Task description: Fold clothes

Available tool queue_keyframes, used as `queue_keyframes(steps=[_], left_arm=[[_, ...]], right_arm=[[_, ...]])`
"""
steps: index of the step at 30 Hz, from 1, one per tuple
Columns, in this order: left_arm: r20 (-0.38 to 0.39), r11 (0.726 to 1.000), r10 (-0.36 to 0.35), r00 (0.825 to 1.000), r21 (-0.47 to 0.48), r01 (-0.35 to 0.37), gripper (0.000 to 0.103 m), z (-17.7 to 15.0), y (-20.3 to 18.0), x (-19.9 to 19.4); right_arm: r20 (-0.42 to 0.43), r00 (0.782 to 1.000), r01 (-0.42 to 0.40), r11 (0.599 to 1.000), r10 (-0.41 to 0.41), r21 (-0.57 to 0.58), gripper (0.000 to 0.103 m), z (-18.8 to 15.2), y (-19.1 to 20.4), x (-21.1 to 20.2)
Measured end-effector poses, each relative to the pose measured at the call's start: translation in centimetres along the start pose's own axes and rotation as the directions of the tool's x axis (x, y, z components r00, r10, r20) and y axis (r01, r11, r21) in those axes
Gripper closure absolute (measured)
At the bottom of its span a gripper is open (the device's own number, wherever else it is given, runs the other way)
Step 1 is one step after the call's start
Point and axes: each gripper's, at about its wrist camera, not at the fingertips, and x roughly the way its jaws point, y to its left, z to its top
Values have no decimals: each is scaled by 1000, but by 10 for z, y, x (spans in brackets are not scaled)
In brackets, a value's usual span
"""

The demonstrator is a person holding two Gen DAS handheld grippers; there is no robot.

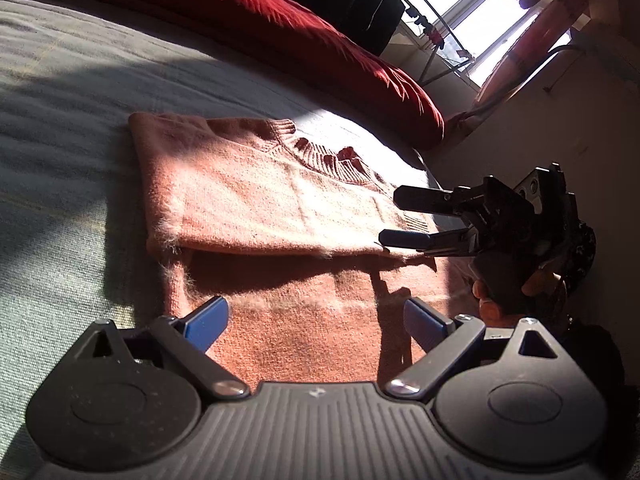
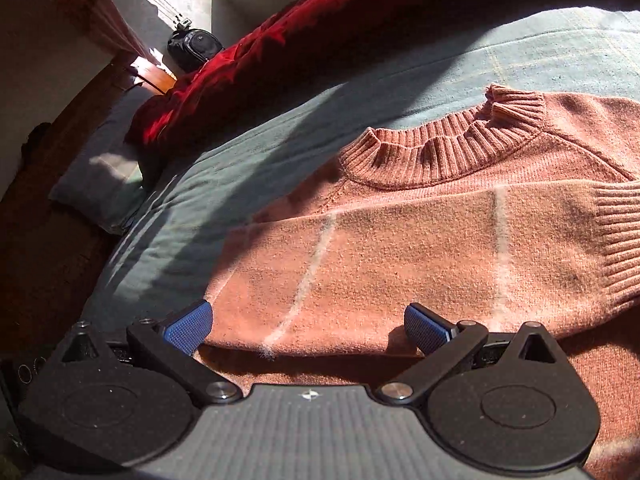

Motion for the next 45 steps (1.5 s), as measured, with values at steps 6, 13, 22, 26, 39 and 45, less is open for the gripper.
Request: queue_keyframes(steps=[6,13,22,26,39,45], left_arm=[[6,1000,-6,1000,-8,7,9,1,2,-3],[7,1000,8,1000,-5,-8,9,0,3,-6],[53,1000,-10,999,-27,12,9,3,9,-20],[62,1000,-8,998,-30,10,9,4,10,-23],[88,999,-14,996,-44,18,8,5,14,-31],[102,998,-1,995,-67,8,7,5,22,-37]], right_arm=[[-8,1000,23,1000,-23,-22,0,-4,12,5],[-33,999,-13,998,11,-59,0,-11,34,25],[26,999,-39,999,38,25,0,-2,20,1],[2,991,-136,989,136,67,0,-7,28,10],[-82,987,-131,990,135,48,0,-30,46,30],[-137,983,-121,993,120,-1,0,-47,51,50]])
